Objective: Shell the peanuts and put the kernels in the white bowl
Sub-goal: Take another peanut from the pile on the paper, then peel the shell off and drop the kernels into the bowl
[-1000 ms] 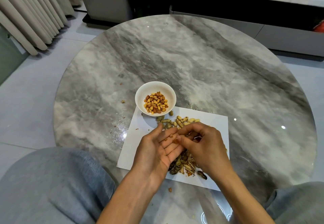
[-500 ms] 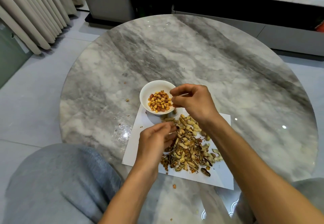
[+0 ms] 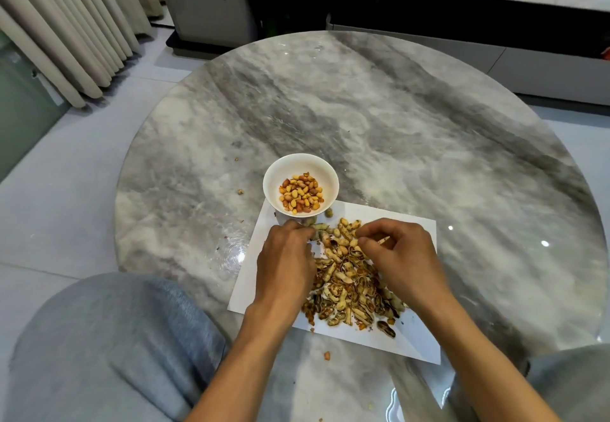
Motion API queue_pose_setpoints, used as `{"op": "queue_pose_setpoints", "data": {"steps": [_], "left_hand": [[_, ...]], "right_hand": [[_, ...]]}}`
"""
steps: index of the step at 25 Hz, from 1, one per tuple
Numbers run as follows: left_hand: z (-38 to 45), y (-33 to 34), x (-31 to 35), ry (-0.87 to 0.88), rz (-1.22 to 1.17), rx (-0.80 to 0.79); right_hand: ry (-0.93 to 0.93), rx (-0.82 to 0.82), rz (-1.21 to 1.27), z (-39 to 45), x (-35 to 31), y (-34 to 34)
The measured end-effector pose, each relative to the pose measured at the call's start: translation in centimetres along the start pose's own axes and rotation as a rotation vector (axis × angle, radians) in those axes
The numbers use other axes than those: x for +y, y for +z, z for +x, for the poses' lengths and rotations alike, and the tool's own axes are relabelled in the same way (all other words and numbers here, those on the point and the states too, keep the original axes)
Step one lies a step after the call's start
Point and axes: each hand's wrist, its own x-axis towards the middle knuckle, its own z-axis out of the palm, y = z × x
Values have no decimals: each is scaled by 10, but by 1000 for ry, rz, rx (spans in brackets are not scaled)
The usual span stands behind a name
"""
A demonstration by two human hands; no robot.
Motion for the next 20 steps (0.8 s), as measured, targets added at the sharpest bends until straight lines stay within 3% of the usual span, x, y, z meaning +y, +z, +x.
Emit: {"op": "queue_pose_setpoints", "data": {"steps": [4,11,13,16,18,20], "left_hand": [[1,7,-3,40,-29,115],[3,12,0,117,-94,164],[-4,-1,15,-47,-378,144],[-16,-24,36,-311,-911,-18],[-21,-35,41,-391,-1142,-123],[-22,-43,45,-422,-1283,-189]], "right_hand": [[-14,7,4,0,2,7],[-42,19,30,-6,0,9],[-23,44,79,-16,-2,4],[-10,53,323,-33,-7,-1],[-35,-8,490,-41,-15,-2],[-120,-41,498,-45,-20,-3]]}}
